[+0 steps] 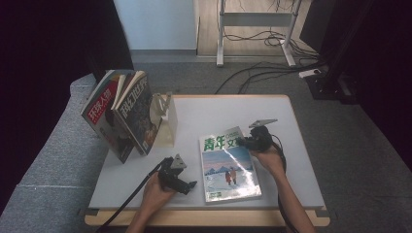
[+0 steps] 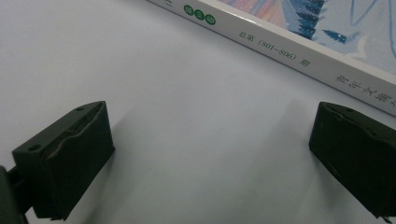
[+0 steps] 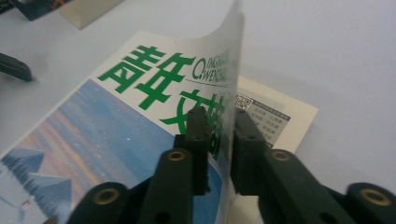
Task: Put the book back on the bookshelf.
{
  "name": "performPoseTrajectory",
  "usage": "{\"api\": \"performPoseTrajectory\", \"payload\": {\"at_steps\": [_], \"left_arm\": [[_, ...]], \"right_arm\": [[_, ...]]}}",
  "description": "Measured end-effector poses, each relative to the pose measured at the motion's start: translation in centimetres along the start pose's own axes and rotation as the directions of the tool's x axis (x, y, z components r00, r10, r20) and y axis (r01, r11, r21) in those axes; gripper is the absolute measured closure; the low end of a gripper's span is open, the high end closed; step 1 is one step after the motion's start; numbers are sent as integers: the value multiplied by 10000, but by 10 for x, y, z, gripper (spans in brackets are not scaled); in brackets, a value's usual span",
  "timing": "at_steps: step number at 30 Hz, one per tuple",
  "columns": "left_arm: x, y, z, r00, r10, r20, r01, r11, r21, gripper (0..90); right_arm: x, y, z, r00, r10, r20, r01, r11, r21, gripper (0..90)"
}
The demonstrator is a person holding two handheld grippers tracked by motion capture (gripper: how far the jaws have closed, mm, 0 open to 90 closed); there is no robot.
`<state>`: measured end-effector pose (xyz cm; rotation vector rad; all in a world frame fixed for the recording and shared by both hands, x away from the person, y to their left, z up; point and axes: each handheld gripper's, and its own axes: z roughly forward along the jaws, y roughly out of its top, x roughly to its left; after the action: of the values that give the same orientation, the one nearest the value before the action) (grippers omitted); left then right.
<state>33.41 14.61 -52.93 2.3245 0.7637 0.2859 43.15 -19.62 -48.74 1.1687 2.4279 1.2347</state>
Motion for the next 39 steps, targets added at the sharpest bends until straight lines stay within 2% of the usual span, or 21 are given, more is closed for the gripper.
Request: {"api": "performPoseTrajectory", "payload": {"at_steps": [4,15,19,22,24,26,30,33,37,39], "left_arm": [[0,0,0,10000,9,-10,-9,10000,10,0],[0,0,0,10000,-7,13,7,10000,17,0],[0,1,0,9999,-159,-64,159,9999,-9,1],[2,5,1,9995,-307,-91,306,9995,-99,49],[3,10,2,9991,-391,151,394,9991,-167,56],[2,16,2,9987,-447,225,453,9986,-278,70],[-1,31,1,9988,-277,397,290,9991,-322,74],[-4,41,3,9961,-227,848,265,9987,-439,102],[-8,48,13,9929,-11,1192,50,9995,-326,118],[-10,50,16,9907,-36,1364,88,9993,-376,122]], "right_arm": [[5,2,-8,9998,-189,-93,187,9996,-233,853],[21,8,-25,9966,-818,-75,812,9950,-574,861],[26,10,-31,9951,-982,-66,975,9927,-713,862],[28,10,-36,9945,-1050,-45,1044,9914,-790,862],[28,10,-38,9937,-1118,13,1115,9905,-800,862],[28,9,-42,9933,-1152,77,1154,9903,-772,862],[27,6,-48,9929,-1176,158,1186,9890,-881,862],[27,5,-52,9924,-1218,168,1229,9875,-991,863],[29,5,-55,9913,-1306,179,1317,9856,-1056,862],[30,6,-57,9901,-1388,216,1403,9847,-1037,862]]}}
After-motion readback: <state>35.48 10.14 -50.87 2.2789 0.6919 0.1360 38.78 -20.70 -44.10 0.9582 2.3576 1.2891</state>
